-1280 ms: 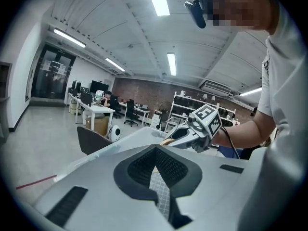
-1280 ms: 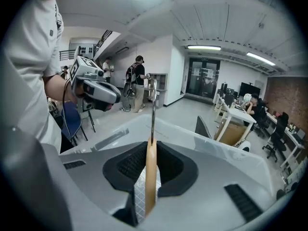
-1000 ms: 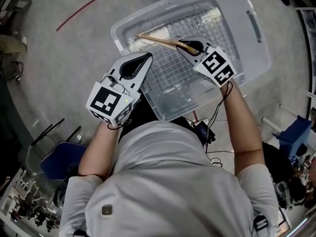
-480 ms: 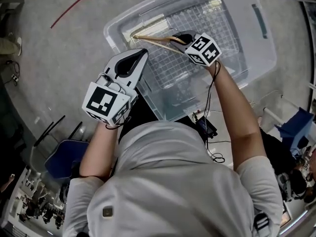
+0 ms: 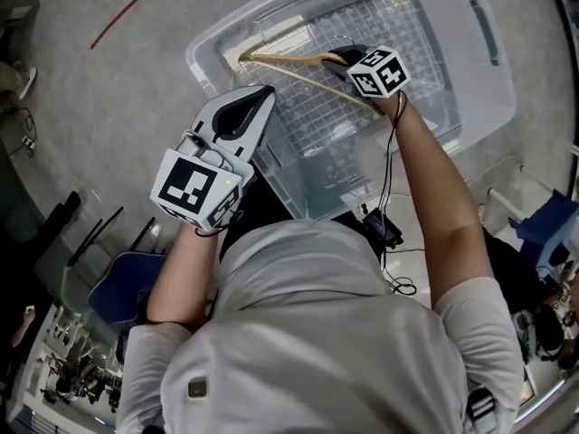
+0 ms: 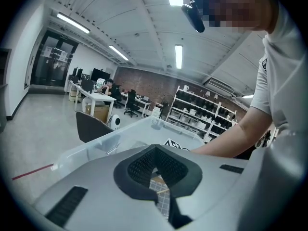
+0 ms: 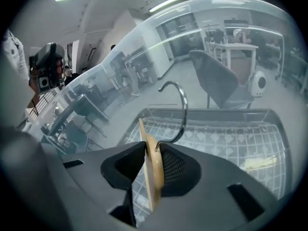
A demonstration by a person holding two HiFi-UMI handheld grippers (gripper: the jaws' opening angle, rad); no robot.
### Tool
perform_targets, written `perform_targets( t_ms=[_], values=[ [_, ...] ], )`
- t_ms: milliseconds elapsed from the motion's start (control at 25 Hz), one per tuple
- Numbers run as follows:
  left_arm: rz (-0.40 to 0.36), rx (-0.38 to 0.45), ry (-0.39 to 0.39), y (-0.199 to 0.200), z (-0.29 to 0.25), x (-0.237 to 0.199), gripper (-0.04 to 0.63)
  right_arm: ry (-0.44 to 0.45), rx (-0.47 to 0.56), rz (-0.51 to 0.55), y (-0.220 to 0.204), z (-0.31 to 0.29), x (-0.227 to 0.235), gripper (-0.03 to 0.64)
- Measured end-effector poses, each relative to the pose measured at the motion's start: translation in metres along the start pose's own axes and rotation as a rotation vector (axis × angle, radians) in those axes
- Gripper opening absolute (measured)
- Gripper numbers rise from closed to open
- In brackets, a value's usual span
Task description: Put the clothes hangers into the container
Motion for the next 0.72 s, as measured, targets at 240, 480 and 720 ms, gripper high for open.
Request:
perform_targets(
  t_ms=[240,480,720],
  values=[
    [0.003,-0.009,-0.015,-0.003,-0.007,0.0,0.017,-0.083,0.054,-0.058,0.008,-0.017,0.034,0.168],
    [0.015,-0.024,-0.028,-0.007,-0.011,-0.004,0.017,-0.189,0.105,-0.151,0.004,-0.03,0.065,0.23],
    [0.02,-0.033,-0.039,-0.011,-0.016,-0.005,0.017,-0.37,0.071,-0.175,-0.003,-0.041,0.089,0.249]
  ],
)
Point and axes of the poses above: the fingertips, and each gripper's own axes: z backward along the fingers, x to its right, y out of its top, the point moved 3 cm from there along z, backward along the fingers, and after that the axes turned 12 degrees about -z, right-handed, at the moved point
